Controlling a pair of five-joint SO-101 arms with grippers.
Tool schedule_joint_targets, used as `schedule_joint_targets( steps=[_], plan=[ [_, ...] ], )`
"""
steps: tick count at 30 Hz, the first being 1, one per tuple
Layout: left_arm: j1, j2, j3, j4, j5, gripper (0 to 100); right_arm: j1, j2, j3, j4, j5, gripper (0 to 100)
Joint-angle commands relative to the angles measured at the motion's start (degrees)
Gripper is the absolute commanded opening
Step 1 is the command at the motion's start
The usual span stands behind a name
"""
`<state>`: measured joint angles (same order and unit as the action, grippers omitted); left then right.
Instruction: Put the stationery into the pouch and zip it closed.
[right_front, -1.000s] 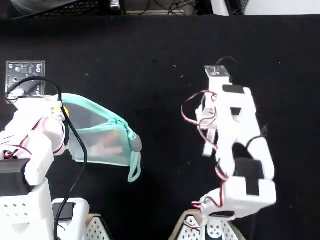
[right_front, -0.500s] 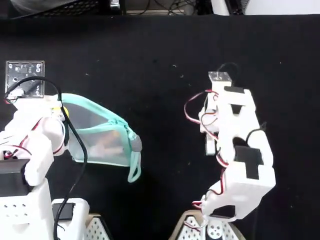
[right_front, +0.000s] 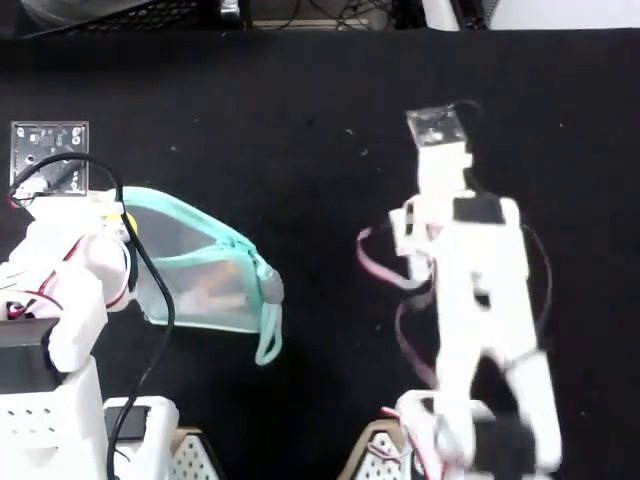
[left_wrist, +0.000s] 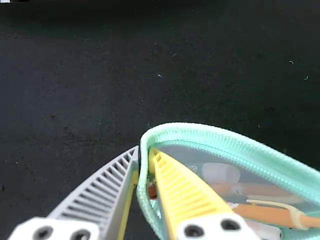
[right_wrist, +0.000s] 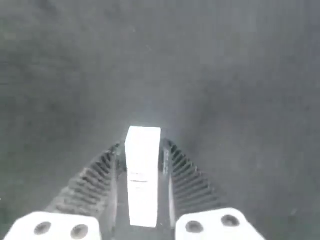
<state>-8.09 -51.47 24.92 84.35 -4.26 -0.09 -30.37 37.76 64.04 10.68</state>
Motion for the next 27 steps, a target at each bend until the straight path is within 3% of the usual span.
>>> schedule_joint_targets(
  steps=[1,7,14,20,27],
  plan=[
    [1.01,4.84,9.36,1.41,0.26,3,-6.77,-20.79,2.51,-0.26,0.53,1.2],
    [1.01,4.84,9.36,1.41,0.26,3,-21.1,-44.09,3.21,-2.46,0.53,1.4],
    [1.01,4.84,9.45,1.32,0.26,3,-39.91,-56.57,7.69,-24.09,0.44,1.4],
    [1.01,4.84,9.45,1.32,0.26,3,-51.34,-55.52,13.14,-39.47,0.53,1.3],
    [1.01,4.84,9.45,1.32,0.26,3,-52.57,-41.98,14.02,-50.99,0.53,1.3]
  ],
)
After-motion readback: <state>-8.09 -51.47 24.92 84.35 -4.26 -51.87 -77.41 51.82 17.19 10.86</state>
